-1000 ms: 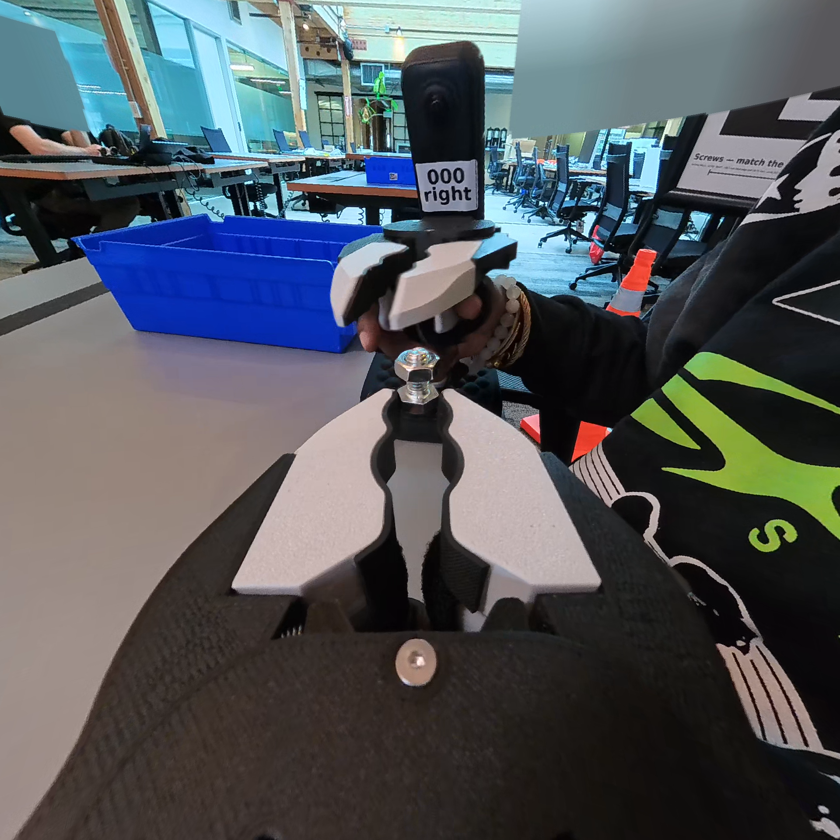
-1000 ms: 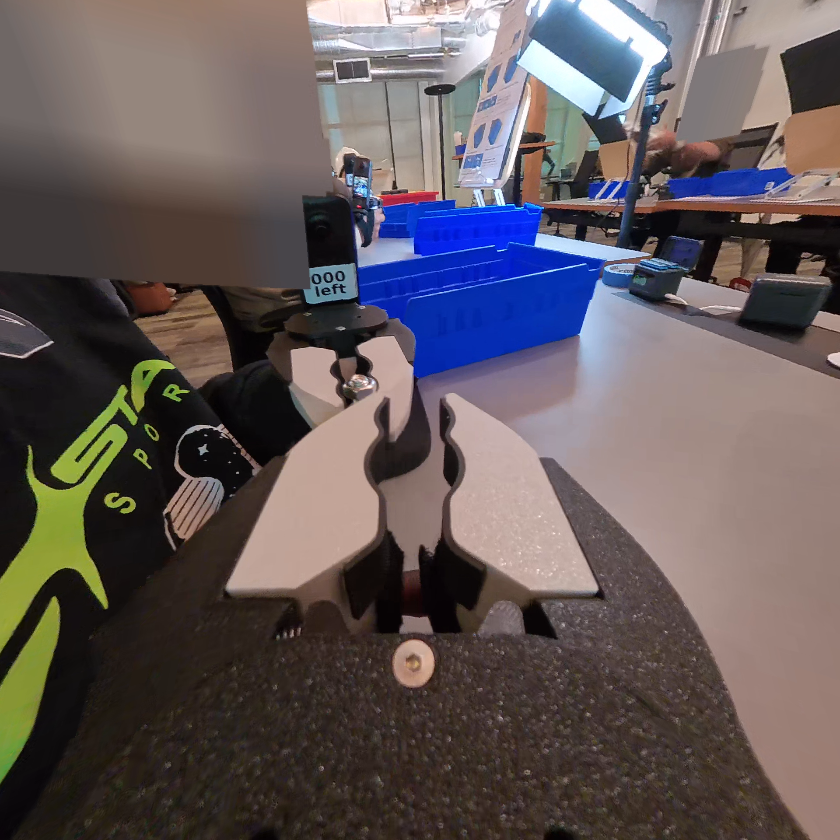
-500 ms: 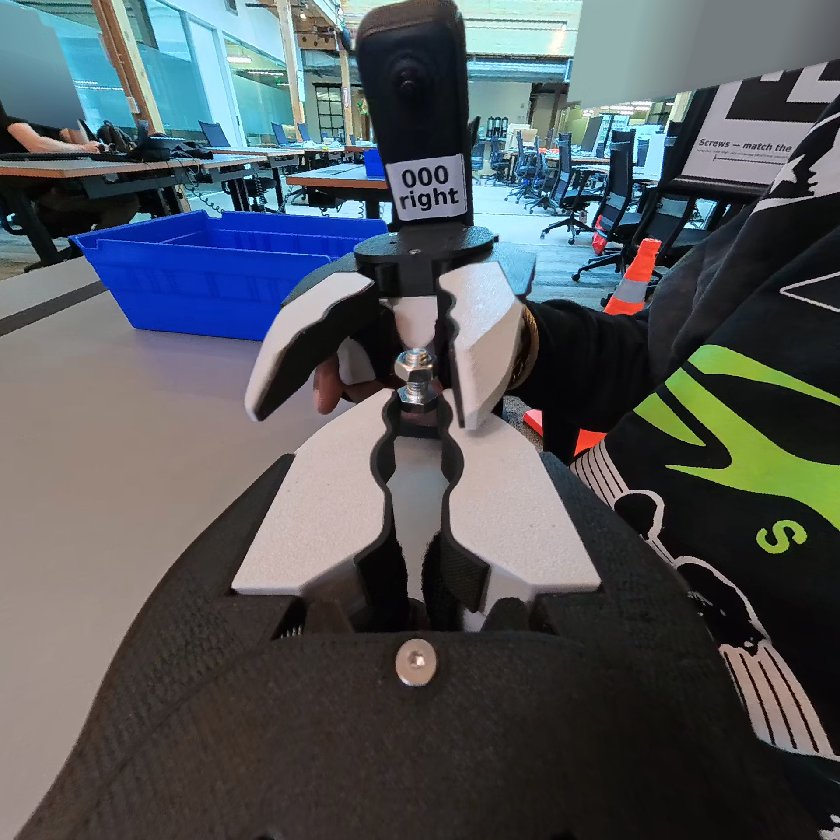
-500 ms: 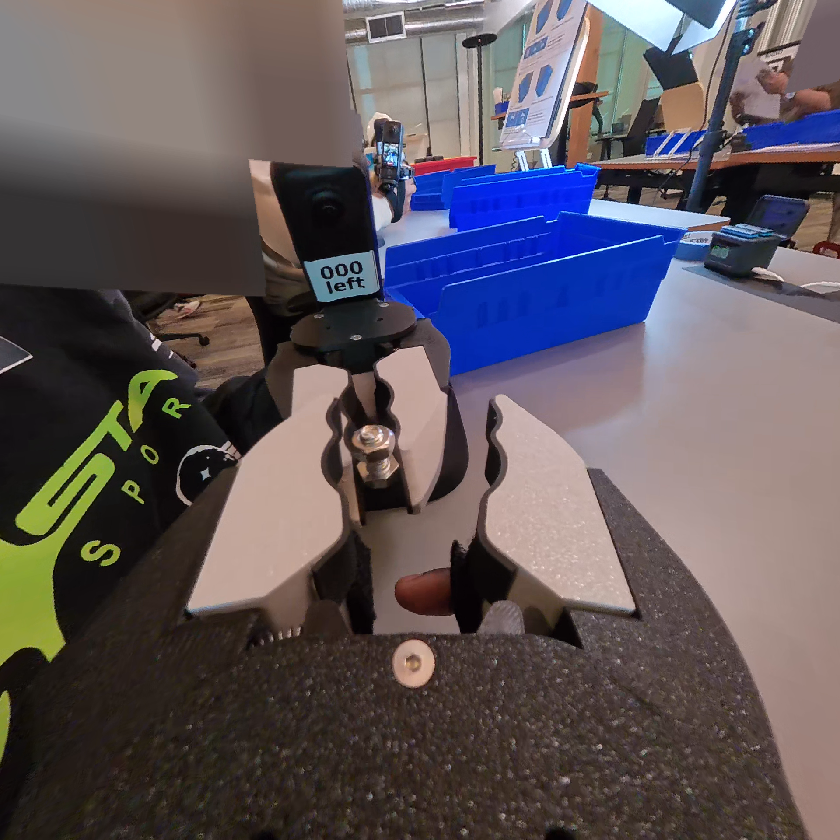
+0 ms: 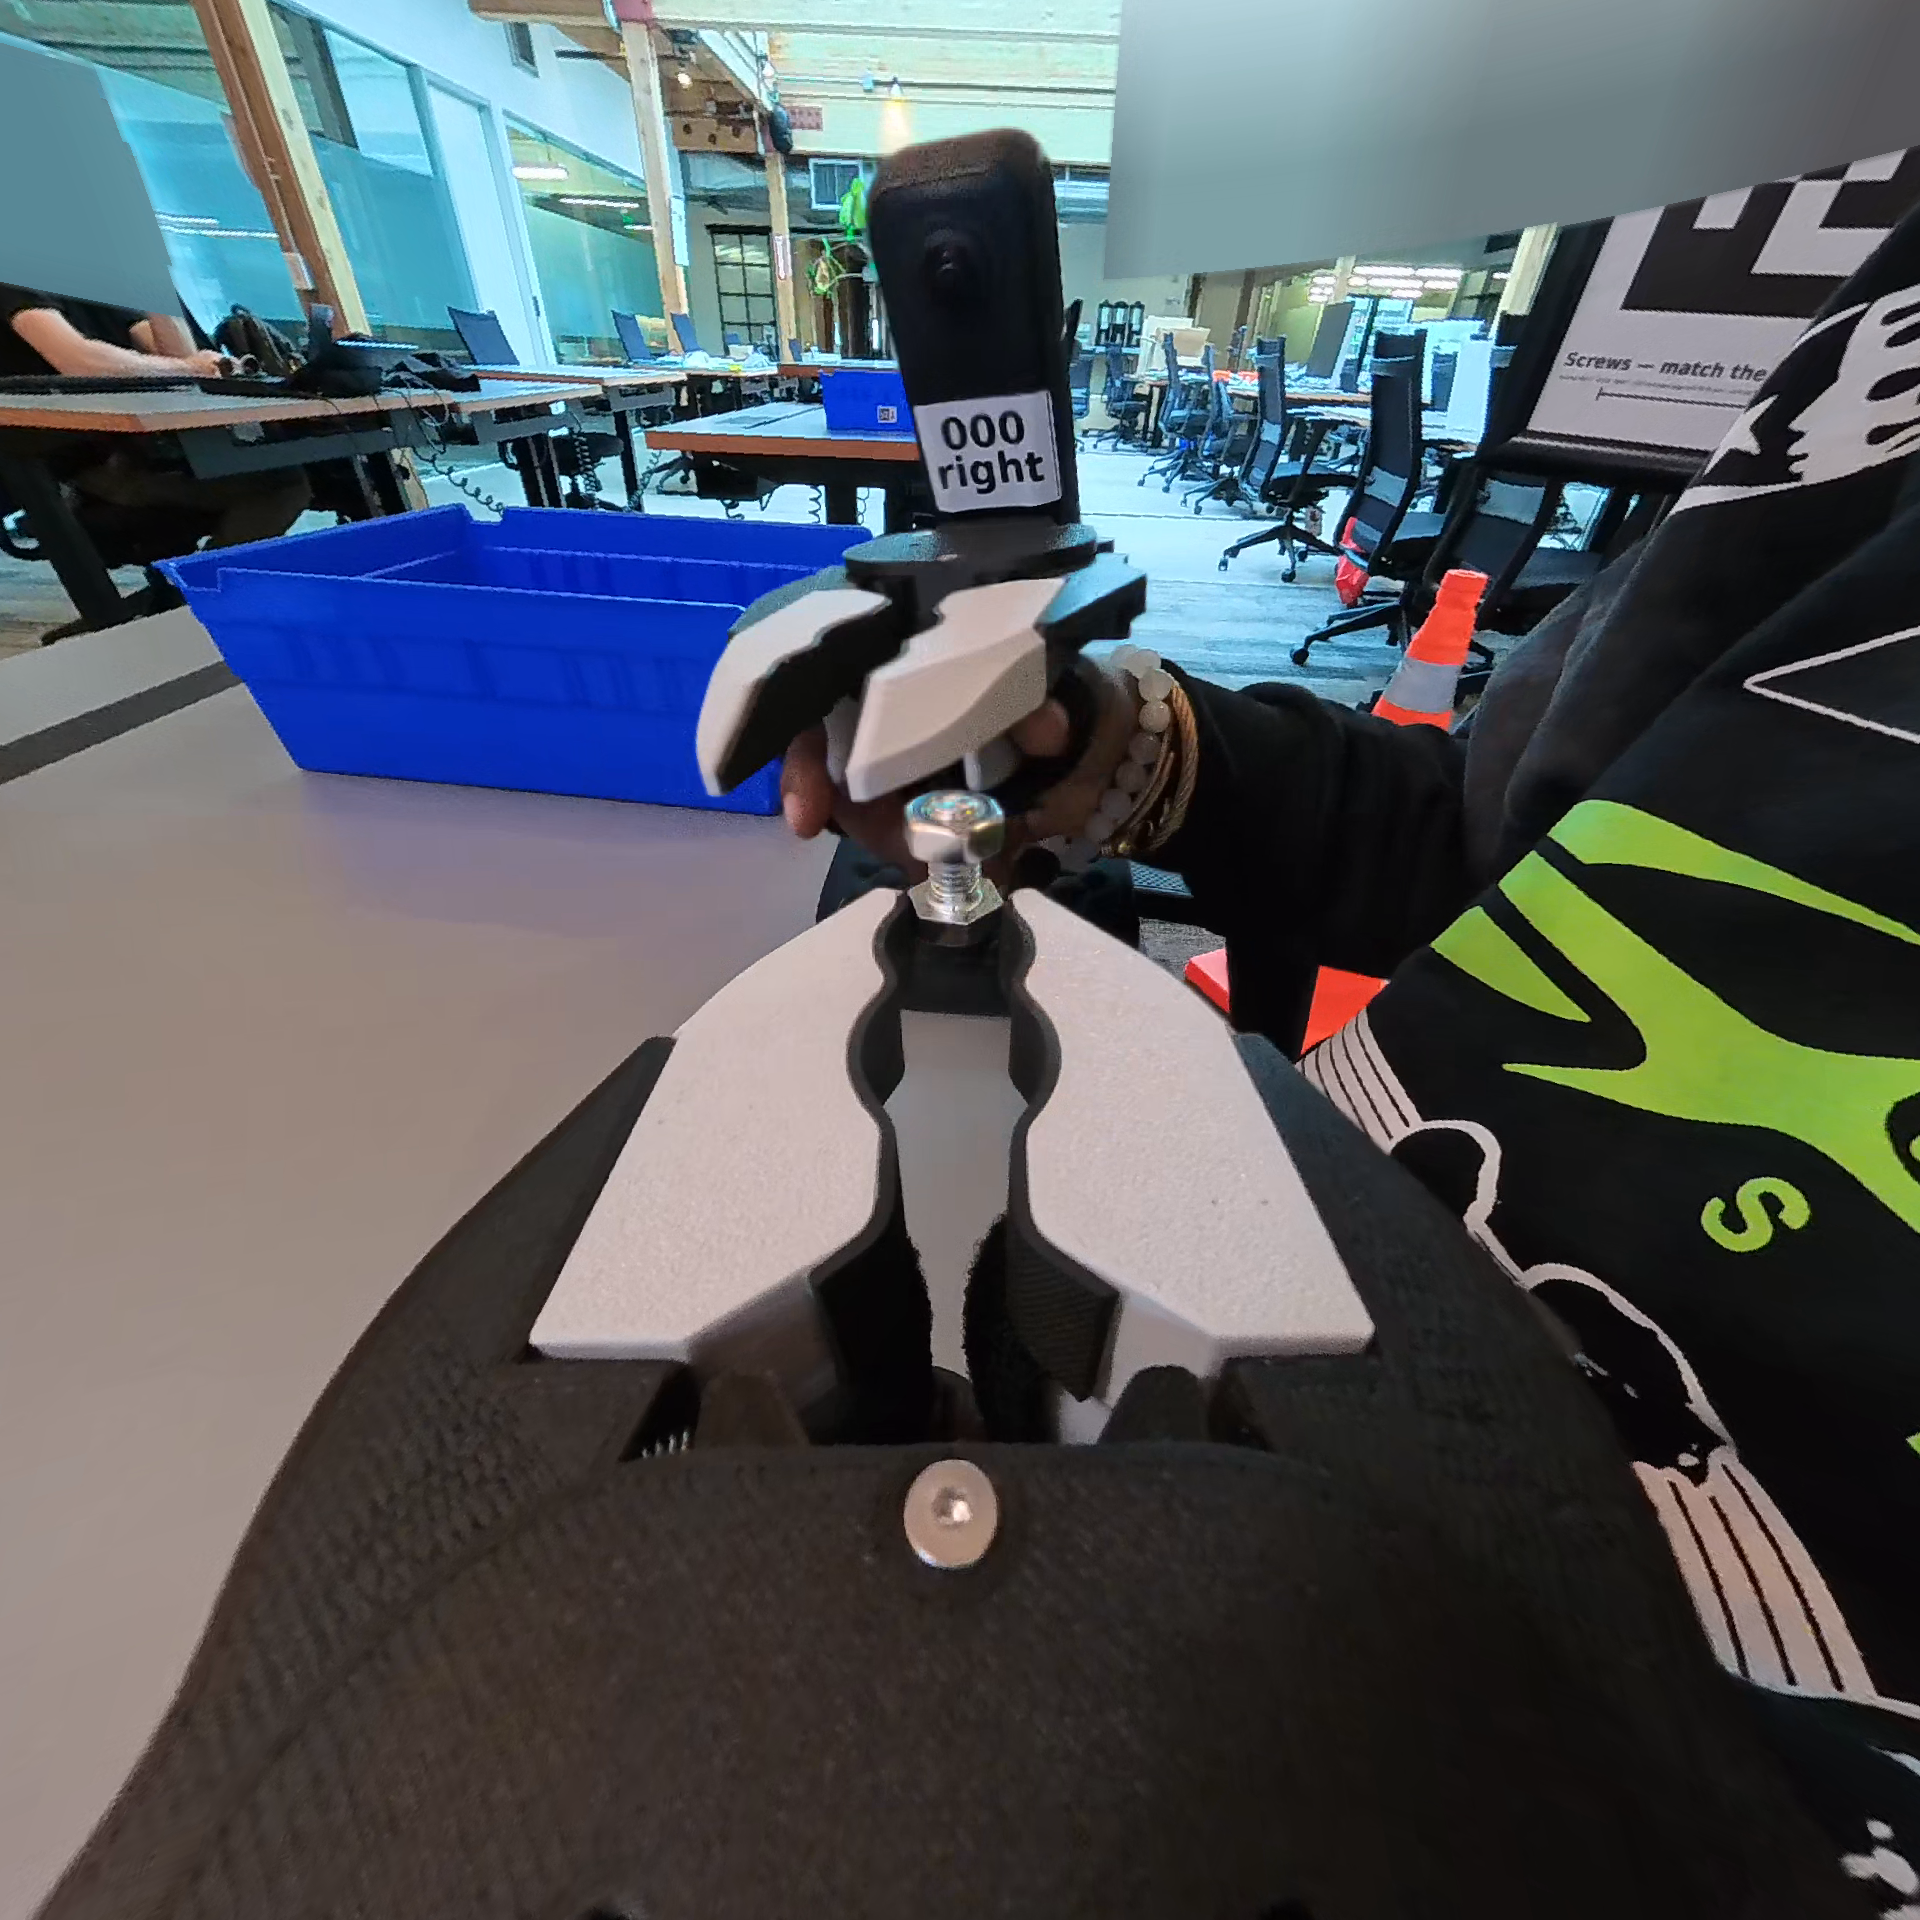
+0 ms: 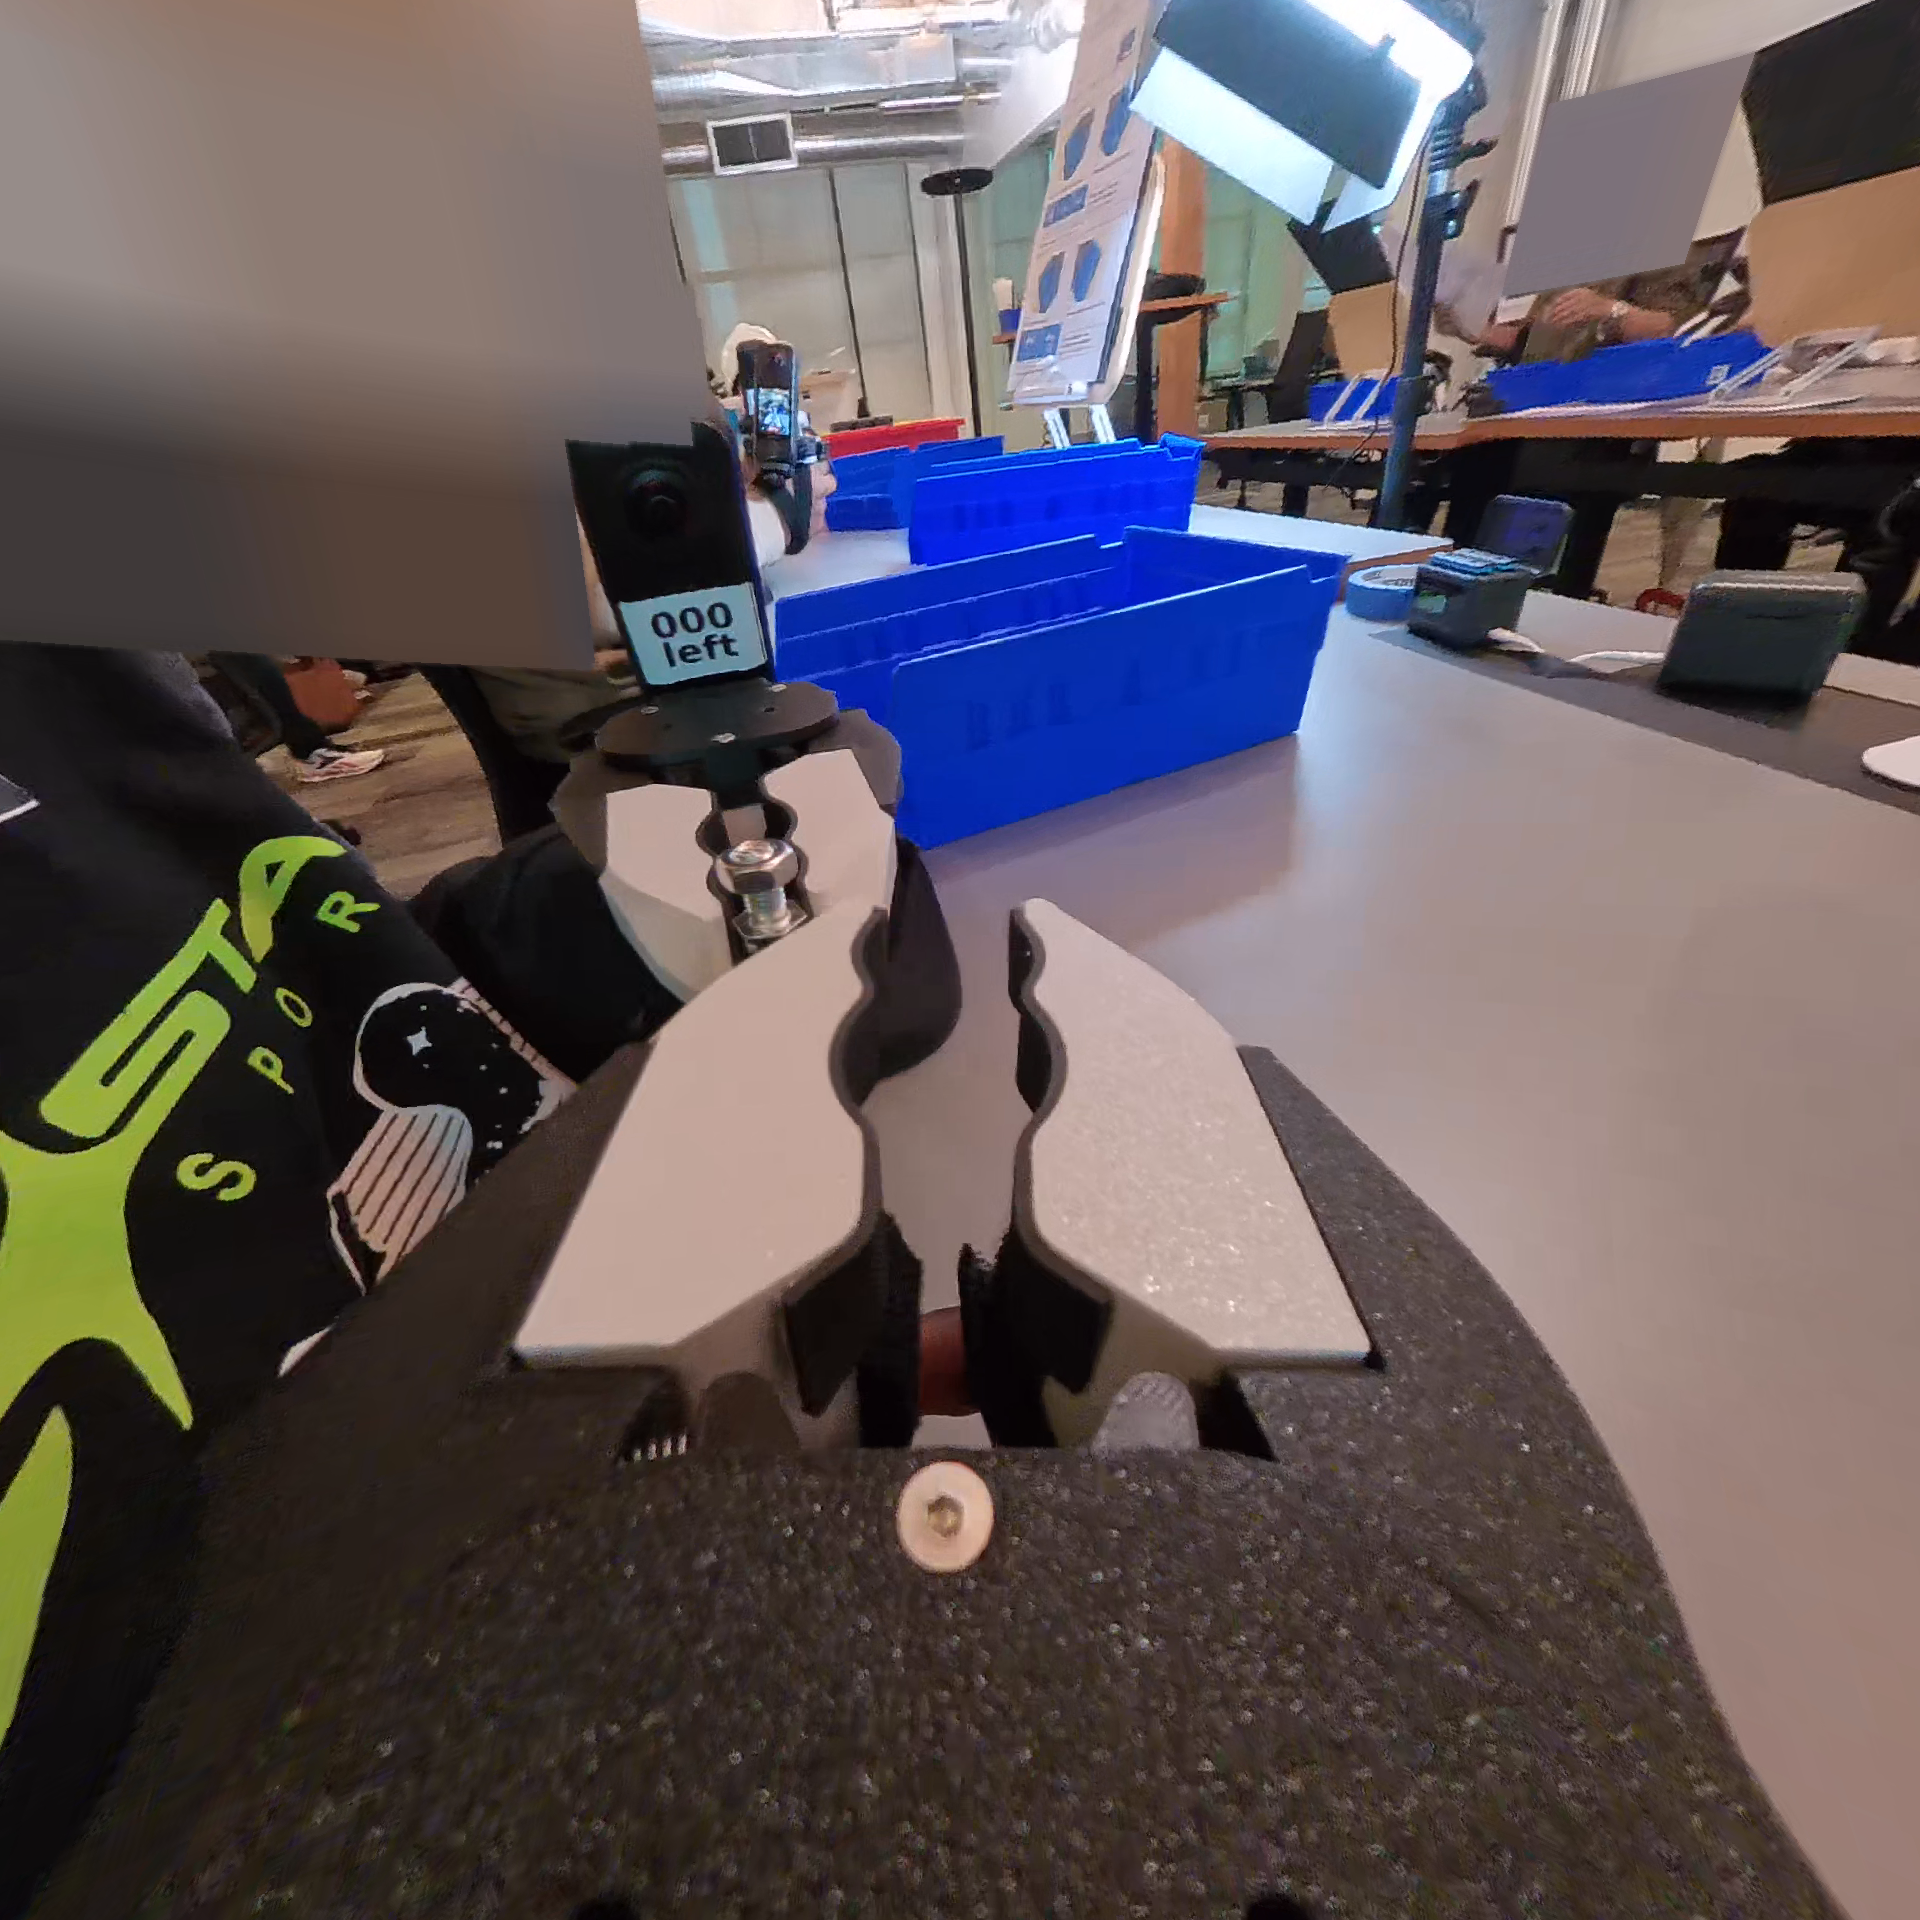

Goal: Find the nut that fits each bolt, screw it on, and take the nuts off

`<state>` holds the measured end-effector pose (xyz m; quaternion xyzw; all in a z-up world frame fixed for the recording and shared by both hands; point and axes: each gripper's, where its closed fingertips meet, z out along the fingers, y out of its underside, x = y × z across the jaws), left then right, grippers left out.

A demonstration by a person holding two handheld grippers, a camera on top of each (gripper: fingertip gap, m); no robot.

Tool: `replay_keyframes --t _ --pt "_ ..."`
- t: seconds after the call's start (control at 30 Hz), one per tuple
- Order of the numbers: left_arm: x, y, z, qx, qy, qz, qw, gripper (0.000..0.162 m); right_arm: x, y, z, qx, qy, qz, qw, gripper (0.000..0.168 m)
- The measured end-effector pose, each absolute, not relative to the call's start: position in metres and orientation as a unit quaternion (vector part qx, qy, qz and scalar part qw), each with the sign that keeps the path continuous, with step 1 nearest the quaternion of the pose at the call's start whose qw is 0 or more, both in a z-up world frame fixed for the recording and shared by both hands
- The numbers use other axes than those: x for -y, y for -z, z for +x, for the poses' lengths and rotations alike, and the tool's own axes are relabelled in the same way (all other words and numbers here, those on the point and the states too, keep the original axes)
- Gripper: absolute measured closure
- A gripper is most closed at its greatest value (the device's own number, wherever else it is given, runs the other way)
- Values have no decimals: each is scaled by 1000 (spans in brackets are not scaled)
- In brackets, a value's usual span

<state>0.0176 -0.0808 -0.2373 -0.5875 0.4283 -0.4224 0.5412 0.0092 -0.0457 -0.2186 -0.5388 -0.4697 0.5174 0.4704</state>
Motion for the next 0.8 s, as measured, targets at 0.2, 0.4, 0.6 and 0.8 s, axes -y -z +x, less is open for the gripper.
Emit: replay_keyframes --t 0.2,0.4,0.6,0.8 --pt "80 239 18 -429 418 -592 540 146 58 211 7 477 -543 -515 460 127" --pt "80 240 18 -431 414 -594 538 146 71 214 -16 500 -546 -504 445 118" --pt "80 241 19 -433 414 -593 538 146 71 219 -29 507 -538 -508 442 116" --pt "81 240 18 -432 417 -591 538 146 66 217 -13 496 -542 -510 448 116"
